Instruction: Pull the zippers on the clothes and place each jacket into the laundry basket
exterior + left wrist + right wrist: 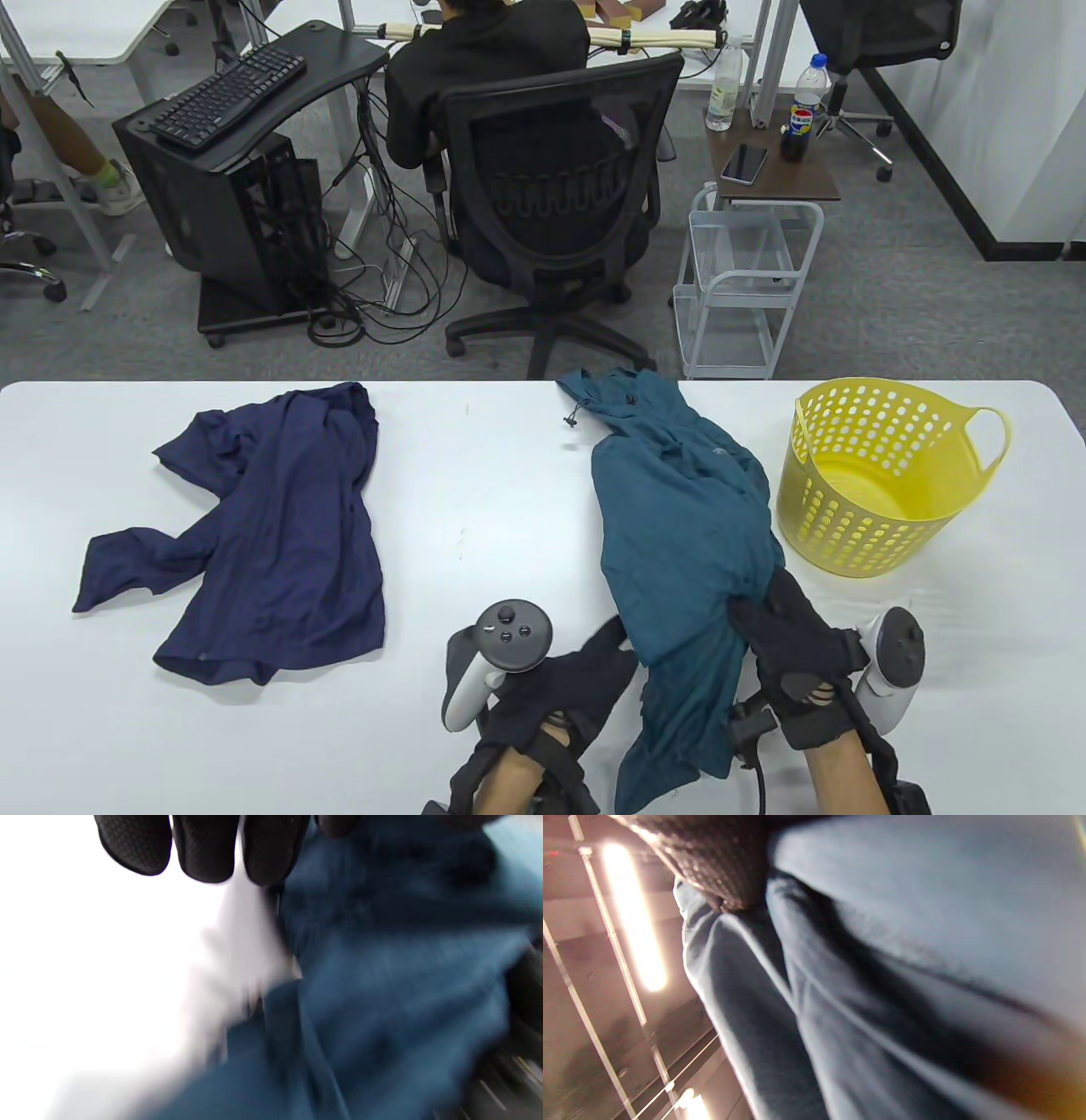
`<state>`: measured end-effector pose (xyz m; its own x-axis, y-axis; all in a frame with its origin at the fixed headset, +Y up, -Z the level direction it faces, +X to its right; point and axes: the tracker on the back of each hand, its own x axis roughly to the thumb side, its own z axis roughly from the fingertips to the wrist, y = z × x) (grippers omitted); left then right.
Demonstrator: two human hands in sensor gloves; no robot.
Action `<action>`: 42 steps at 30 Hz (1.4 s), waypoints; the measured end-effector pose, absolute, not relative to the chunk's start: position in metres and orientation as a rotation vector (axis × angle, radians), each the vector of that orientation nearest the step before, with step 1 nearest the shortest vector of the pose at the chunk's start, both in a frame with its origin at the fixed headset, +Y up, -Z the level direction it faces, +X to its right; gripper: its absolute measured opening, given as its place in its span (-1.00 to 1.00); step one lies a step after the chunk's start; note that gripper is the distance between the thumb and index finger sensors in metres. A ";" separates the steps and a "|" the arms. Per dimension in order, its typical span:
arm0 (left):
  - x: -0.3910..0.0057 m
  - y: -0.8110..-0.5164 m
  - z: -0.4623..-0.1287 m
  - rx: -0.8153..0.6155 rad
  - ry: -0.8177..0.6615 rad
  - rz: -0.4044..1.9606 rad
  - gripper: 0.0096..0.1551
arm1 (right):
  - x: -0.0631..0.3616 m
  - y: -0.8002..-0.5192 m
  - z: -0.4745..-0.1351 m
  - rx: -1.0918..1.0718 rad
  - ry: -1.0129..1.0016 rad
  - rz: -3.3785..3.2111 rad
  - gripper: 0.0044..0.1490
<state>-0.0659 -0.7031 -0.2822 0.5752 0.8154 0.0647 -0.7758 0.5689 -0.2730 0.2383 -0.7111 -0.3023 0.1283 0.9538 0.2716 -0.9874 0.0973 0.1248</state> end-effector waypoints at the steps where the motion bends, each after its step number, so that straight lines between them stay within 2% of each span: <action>1: -0.068 -0.697 -0.280 -0.119 -0.219 0.902 0.01 | 0.235 -0.709 -0.301 0.330 -0.125 1.449 -0.37; 2: -0.068 -0.687 -0.276 0.036 -0.313 0.834 0.07 | 0.228 -0.706 -0.299 0.358 -0.100 1.471 -0.38; 3: -0.066 -0.681 -0.274 0.112 -0.390 0.792 0.13 | 0.222 -0.704 -0.298 0.380 -0.076 1.497 -0.39; 4: -0.062 -0.674 -0.270 0.174 -0.473 0.748 0.18 | 0.214 -0.702 -0.296 0.419 -0.047 1.540 -0.40; 6: -0.054 -0.669 -0.263 0.248 -0.540 0.683 0.28 | 0.198 -0.700 -0.291 0.473 -0.005 1.608 -0.43; 8: -0.045 -0.670 -0.257 0.323 -0.509 0.559 0.32 | 0.181 -0.699 -0.285 0.547 0.069 1.674 -0.46; 9: -0.042 -0.671 -0.255 0.394 -0.485 0.419 0.31 | 0.171 -0.697 -0.281 0.618 0.128 1.725 -0.48; 11: -0.045 -0.668 -0.253 0.516 -0.455 0.296 0.16 | 0.168 -0.695 -0.278 0.600 0.109 1.857 -0.47; 12: -0.047 -0.667 -0.254 0.517 -0.443 0.311 0.06 | 0.168 -0.696 -0.280 0.612 0.120 1.905 -0.43; 14: -0.051 -0.666 -0.258 0.476 -0.439 0.361 -0.04 | 0.173 -0.696 -0.282 0.647 0.232 1.907 -0.30; 15: -0.052 -0.667 -0.260 0.466 -0.437 0.376 -0.10 | 0.177 -0.696 -0.282 0.617 0.210 1.914 -0.27; 17: -0.056 -0.667 -0.262 0.463 -0.422 0.387 -0.21 | 0.191 -0.693 -0.284 0.523 0.018 1.955 -0.34; 18: -0.058 -0.666 -0.262 0.454 -0.431 0.378 -0.24 | 0.197 -0.694 -0.284 0.469 -0.056 1.975 -0.28; 19: -0.059 -0.665 -0.262 0.444 -0.443 0.380 -0.25 | 0.198 -0.694 -0.284 0.439 -0.084 2.008 -0.10; 21: -0.055 -0.663 -0.259 0.424 -0.479 0.414 -0.26 | 0.191 -0.701 -0.287 0.510 0.031 2.152 0.38; 23: -0.045 -0.660 -0.254 0.406 -0.540 0.423 -0.26 | 0.173 -0.713 -0.289 0.614 0.209 2.248 0.63; 24: -0.040 -0.658 -0.251 0.390 -0.590 0.429 -0.25 | 0.166 -0.717 -0.289 0.642 0.233 2.278 0.68; 26: -0.031 -0.655 -0.244 0.362 -0.653 0.450 -0.24 | 0.153 -0.722 -0.288 0.705 0.205 2.249 0.57; 28: -0.032 -0.651 -0.239 0.398 -0.661 0.419 -0.22 | 0.152 -0.723 -0.289 0.631 0.071 2.195 0.13; 30: -0.038 -0.651 -0.241 0.413 -0.636 0.511 -0.16 | 0.158 -0.722 -0.292 0.600 0.059 2.079 -0.14; 32: -0.045 -0.651 -0.245 0.382 -0.632 0.654 0.02 | 0.167 -0.719 -0.295 0.570 0.071 1.928 -0.21; 36: -0.072 -0.662 -0.263 0.281 -0.599 0.958 0.31 | 0.195 -0.714 -0.298 0.506 0.057 1.606 -0.21; 39: -0.076 -0.686 -0.283 0.008 -0.619 1.043 0.49 | 0.209 -0.712 -0.299 0.489 0.049 1.337 -0.20; 40: -0.073 -0.698 -0.289 -0.147 -0.618 1.038 0.55 | 0.211 -0.711 -0.299 0.492 0.049 1.245 -0.19; 42: -0.063 -0.714 -0.294 -0.326 -0.654 1.018 0.62 | 0.211 -0.709 -0.298 0.513 0.075 1.118 -0.19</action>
<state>-0.0627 -0.7136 -0.2937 0.3591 0.8649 0.3506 -0.6784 0.4999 -0.5384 0.2109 -0.7087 -0.2983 0.4480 0.8726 0.1947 -0.8386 0.3346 0.4298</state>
